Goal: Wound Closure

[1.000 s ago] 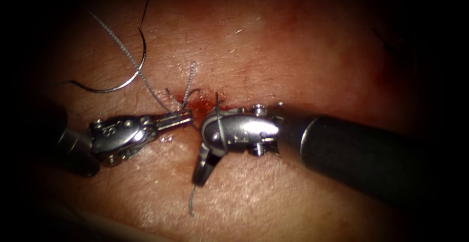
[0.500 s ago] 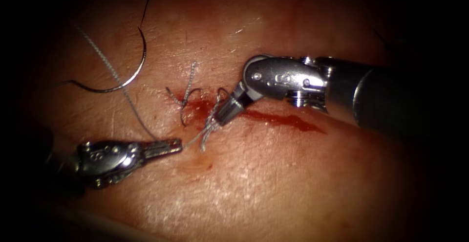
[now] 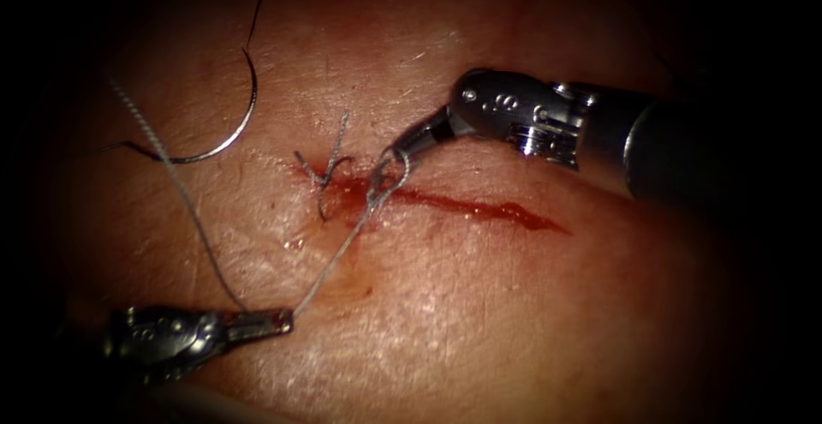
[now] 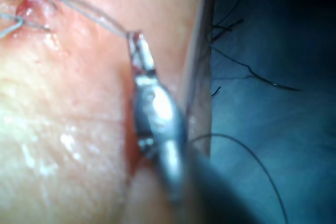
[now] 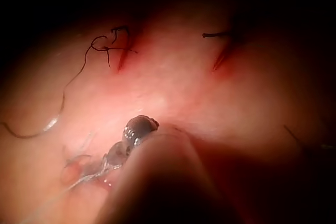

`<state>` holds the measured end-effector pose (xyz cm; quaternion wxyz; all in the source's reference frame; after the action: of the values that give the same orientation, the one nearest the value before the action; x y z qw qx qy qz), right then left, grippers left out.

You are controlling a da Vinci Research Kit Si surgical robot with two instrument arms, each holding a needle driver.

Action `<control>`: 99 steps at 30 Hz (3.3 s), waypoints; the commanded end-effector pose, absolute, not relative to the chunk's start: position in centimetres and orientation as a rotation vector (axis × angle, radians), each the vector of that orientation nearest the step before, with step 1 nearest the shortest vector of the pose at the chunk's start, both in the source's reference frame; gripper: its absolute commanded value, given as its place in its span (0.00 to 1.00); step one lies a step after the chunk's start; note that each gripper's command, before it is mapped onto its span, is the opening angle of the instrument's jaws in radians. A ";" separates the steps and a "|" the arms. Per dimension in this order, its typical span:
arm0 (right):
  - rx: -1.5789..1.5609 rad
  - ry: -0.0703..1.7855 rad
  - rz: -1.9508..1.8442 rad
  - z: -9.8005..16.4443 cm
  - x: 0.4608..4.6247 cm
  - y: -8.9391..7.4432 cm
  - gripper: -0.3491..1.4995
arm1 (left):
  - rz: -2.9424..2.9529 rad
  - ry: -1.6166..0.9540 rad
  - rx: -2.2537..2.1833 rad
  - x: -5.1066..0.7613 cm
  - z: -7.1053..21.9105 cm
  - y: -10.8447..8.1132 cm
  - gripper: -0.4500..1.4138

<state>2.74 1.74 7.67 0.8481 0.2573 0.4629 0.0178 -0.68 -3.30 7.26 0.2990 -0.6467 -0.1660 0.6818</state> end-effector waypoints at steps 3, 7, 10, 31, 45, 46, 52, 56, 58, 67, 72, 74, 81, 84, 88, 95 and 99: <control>0.505 0.988 0.188 7.7 2.62 1.9 0.00 | 1.815 -0.447 -1.711 -0.64 7.3 -3.5 0.00; 0.449 0.995 0.326 7.7 2.53 2.0 0.00 | 1.816 -0.447 -1.711 -0.65 7.2 -3.5 0.00; 0.404 1.015 0.423 7.7 2.53 2.0 0.00 | 1.815 -0.457 -1.707 -0.59 7.2 -3.7 0.00; 0.311 1.016 0.507 7.8 2.31 2.0 0.00 | 1.827 -0.505 -1.637 -0.21 7.0 -4.6 0.00; 0.358 1.131 0.338 7.8 2.51 1.8 0.00 | 1.809 -0.514 -1.612 -0.42 6.9 -4.3 0.00; 0.358 1.152 0.335 7.8 2.51 1.8 0.21 | 1.812 -0.513 -1.615 -0.45 6.9 -4.3 0.00; 0.320 1.263 0.366 7.5 2.38 1.4 0.88 | 1.817 -0.517 -1.618 -0.58 6.8 -4.2 0.00; 0.323 1.276 0.383 7.4 2.20 1.2 0.89 | 1.813 -0.521 -1.626 -0.52 6.8 -4.2 0.00; 0.335 1.274 0.393 7.3 2.05 1.1 0.89 | 1.811 -0.523 -1.630 -0.49 6.8 -4.1 0.00; 0.325 1.316 0.465 7.4 2.28 0.9 0.86 | 1.807 -0.517 -1.630 -0.54 6.8 -4.1 0.00; 0.341 1.342 0.526 7.4 2.52 1.0 0.84 | 1.808 -0.516 -1.631 -0.53 6.9 -4.2 0.00; 0.348 1.349 0.553 7.4 2.58 1.0 0.84 | 1.808 -0.516 -1.631 -0.53 6.9 -4.2 0.00; 0.353 1.388 0.591 7.3 2.66 1.2 0.84 | 1.810 -0.512 -1.632 -0.55 6.9 -4.2 0.00; 0.361 1.406 0.596 7.2 2.69 1.2 0.84 | 1.811 -0.509 -1.632 -0.57 6.9 -4.2 0.00; 0.381 1.416 0.604 7.2 2.79 1.2 0.84 | 1.811 -0.509 -1.631 -0.57 6.9 -4.2 0.00; 0.406 1.420 0.636 7.3 2.97 1.2 0.81 | 1.811 -0.509 -1.632 -0.56 6.9 -4.2 0.00; 0.461 1.433 0.623 7.3 2.90 1.2 0.00 | 1.811 -0.508 -1.631 -0.57 6.9 -4.2 0.00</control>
<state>2.83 1.19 7.25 0.6886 0.1987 0.6368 0.2843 -0.60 -4.06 6.86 0.3188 -0.6229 -0.1915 0.6883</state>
